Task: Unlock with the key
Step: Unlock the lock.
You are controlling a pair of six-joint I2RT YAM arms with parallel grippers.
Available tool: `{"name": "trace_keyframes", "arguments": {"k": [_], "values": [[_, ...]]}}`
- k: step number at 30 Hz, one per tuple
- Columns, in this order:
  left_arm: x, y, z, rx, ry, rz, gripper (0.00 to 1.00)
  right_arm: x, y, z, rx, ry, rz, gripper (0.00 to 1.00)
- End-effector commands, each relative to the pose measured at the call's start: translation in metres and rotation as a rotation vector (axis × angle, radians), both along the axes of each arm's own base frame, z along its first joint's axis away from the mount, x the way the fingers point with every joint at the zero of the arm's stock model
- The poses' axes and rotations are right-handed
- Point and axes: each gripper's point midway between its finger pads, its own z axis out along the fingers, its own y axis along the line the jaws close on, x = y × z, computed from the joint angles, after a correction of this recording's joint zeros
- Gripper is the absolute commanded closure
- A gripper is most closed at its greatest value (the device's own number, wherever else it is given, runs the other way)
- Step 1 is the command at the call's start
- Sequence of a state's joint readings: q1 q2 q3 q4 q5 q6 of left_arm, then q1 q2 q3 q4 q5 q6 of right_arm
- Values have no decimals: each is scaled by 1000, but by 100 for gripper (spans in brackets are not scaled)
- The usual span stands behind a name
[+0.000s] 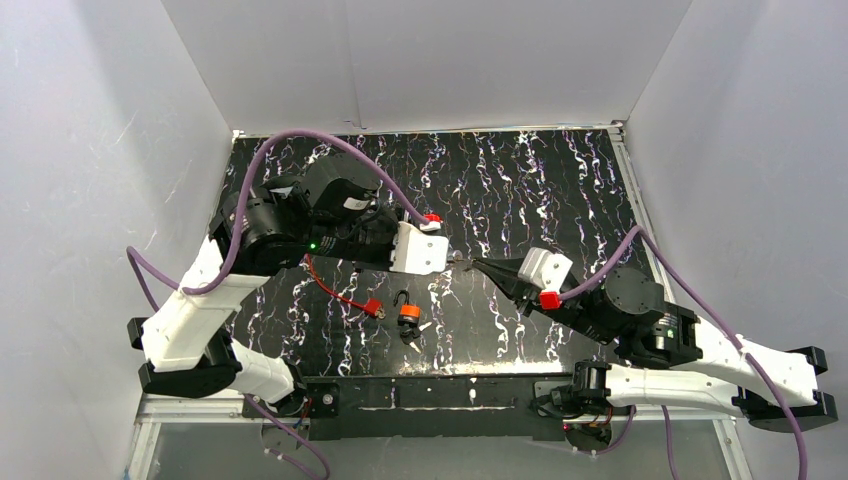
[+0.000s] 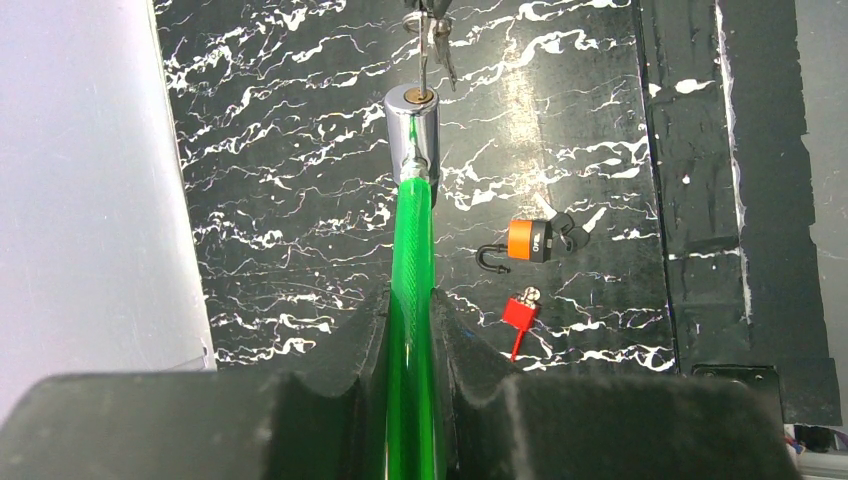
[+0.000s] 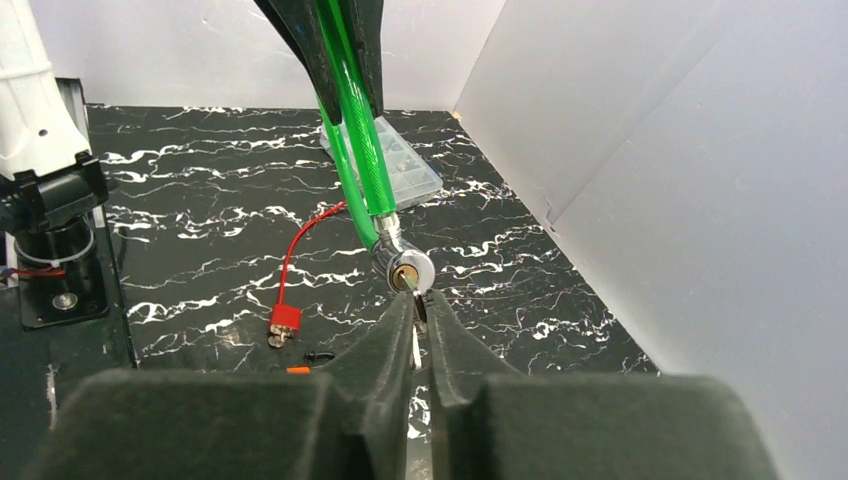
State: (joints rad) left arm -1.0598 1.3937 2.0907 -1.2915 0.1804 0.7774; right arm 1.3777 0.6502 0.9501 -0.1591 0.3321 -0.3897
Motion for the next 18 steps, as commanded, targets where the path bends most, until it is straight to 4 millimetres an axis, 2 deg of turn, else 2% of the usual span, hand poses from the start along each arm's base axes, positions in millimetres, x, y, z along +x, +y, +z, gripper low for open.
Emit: {"name": "trace_keyframes", "arguments": {"k": [1,5,18], "values": [[-3,0,19,-59,-32,-22,100,-2,2,8,46,10,11,92],[-5,-1,24,-75,-29,-27,100,-1,2,9,48,9,6,98],[-12,-6,36,-122,-15,-54,100,0,15,4,57,17,21,99]]}}
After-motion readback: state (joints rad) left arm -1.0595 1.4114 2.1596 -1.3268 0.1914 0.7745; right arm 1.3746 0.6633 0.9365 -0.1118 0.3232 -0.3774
